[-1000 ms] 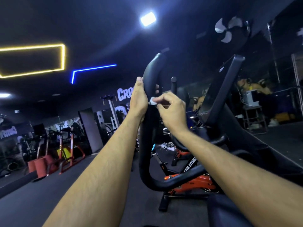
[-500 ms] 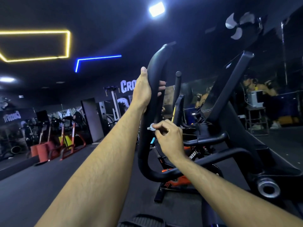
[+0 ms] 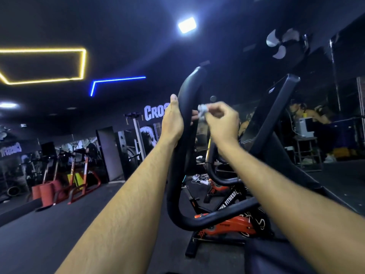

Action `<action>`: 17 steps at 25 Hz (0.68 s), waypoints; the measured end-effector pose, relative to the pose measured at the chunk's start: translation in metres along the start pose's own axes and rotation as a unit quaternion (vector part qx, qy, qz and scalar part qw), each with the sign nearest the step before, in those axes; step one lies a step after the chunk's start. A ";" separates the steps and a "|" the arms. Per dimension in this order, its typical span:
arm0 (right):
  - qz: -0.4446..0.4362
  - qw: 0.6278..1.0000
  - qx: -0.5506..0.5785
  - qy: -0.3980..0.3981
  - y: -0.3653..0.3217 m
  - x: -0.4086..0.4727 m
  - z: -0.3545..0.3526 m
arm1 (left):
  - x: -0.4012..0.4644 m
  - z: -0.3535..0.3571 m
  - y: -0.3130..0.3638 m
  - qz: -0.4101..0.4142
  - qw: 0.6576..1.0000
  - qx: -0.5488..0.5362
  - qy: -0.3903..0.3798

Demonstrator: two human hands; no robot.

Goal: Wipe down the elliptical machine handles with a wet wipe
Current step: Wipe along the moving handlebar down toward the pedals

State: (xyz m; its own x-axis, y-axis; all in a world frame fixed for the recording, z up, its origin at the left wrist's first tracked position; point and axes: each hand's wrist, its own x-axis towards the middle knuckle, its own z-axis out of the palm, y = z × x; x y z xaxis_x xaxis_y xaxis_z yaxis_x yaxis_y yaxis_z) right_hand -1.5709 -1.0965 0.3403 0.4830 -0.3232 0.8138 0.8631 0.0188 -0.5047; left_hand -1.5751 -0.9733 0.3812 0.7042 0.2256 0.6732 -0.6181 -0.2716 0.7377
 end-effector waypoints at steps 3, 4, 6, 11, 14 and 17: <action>-0.039 0.997 -0.061 0.011 -0.031 0.064 0.016 | 0.001 -0.003 -0.001 0.011 0.999 0.038 0.022; -0.044 0.995 -0.093 0.010 -0.032 0.068 0.022 | 0.002 -0.004 -0.004 0.031 0.998 0.047 0.029; -0.084 0.985 -0.151 0.004 -0.032 0.059 0.026 | 0.002 -0.006 -0.006 0.069 0.997 0.019 0.029; -0.250 0.929 -0.262 -0.069 -0.031 0.034 0.017 | 0.001 -0.006 -0.004 0.037 0.988 -0.150 0.021; -0.332 0.874 -0.346 -0.078 -0.030 0.012 0.021 | -0.005 -0.008 -0.004 0.046 0.980 -0.191 0.035; -0.325 0.868 -0.362 -0.100 -0.028 -0.009 0.023 | -0.014 -0.009 -0.003 0.047 0.980 -0.185 0.056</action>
State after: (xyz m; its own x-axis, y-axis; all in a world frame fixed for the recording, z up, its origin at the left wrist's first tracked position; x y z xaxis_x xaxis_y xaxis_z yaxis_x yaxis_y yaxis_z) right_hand -1.5958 -1.0720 0.3534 0.0073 0.1295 0.9915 0.6794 -0.7282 0.0901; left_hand -1.5866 -0.9671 0.3700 0.6090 0.3221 0.7248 -0.7766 0.0567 0.6274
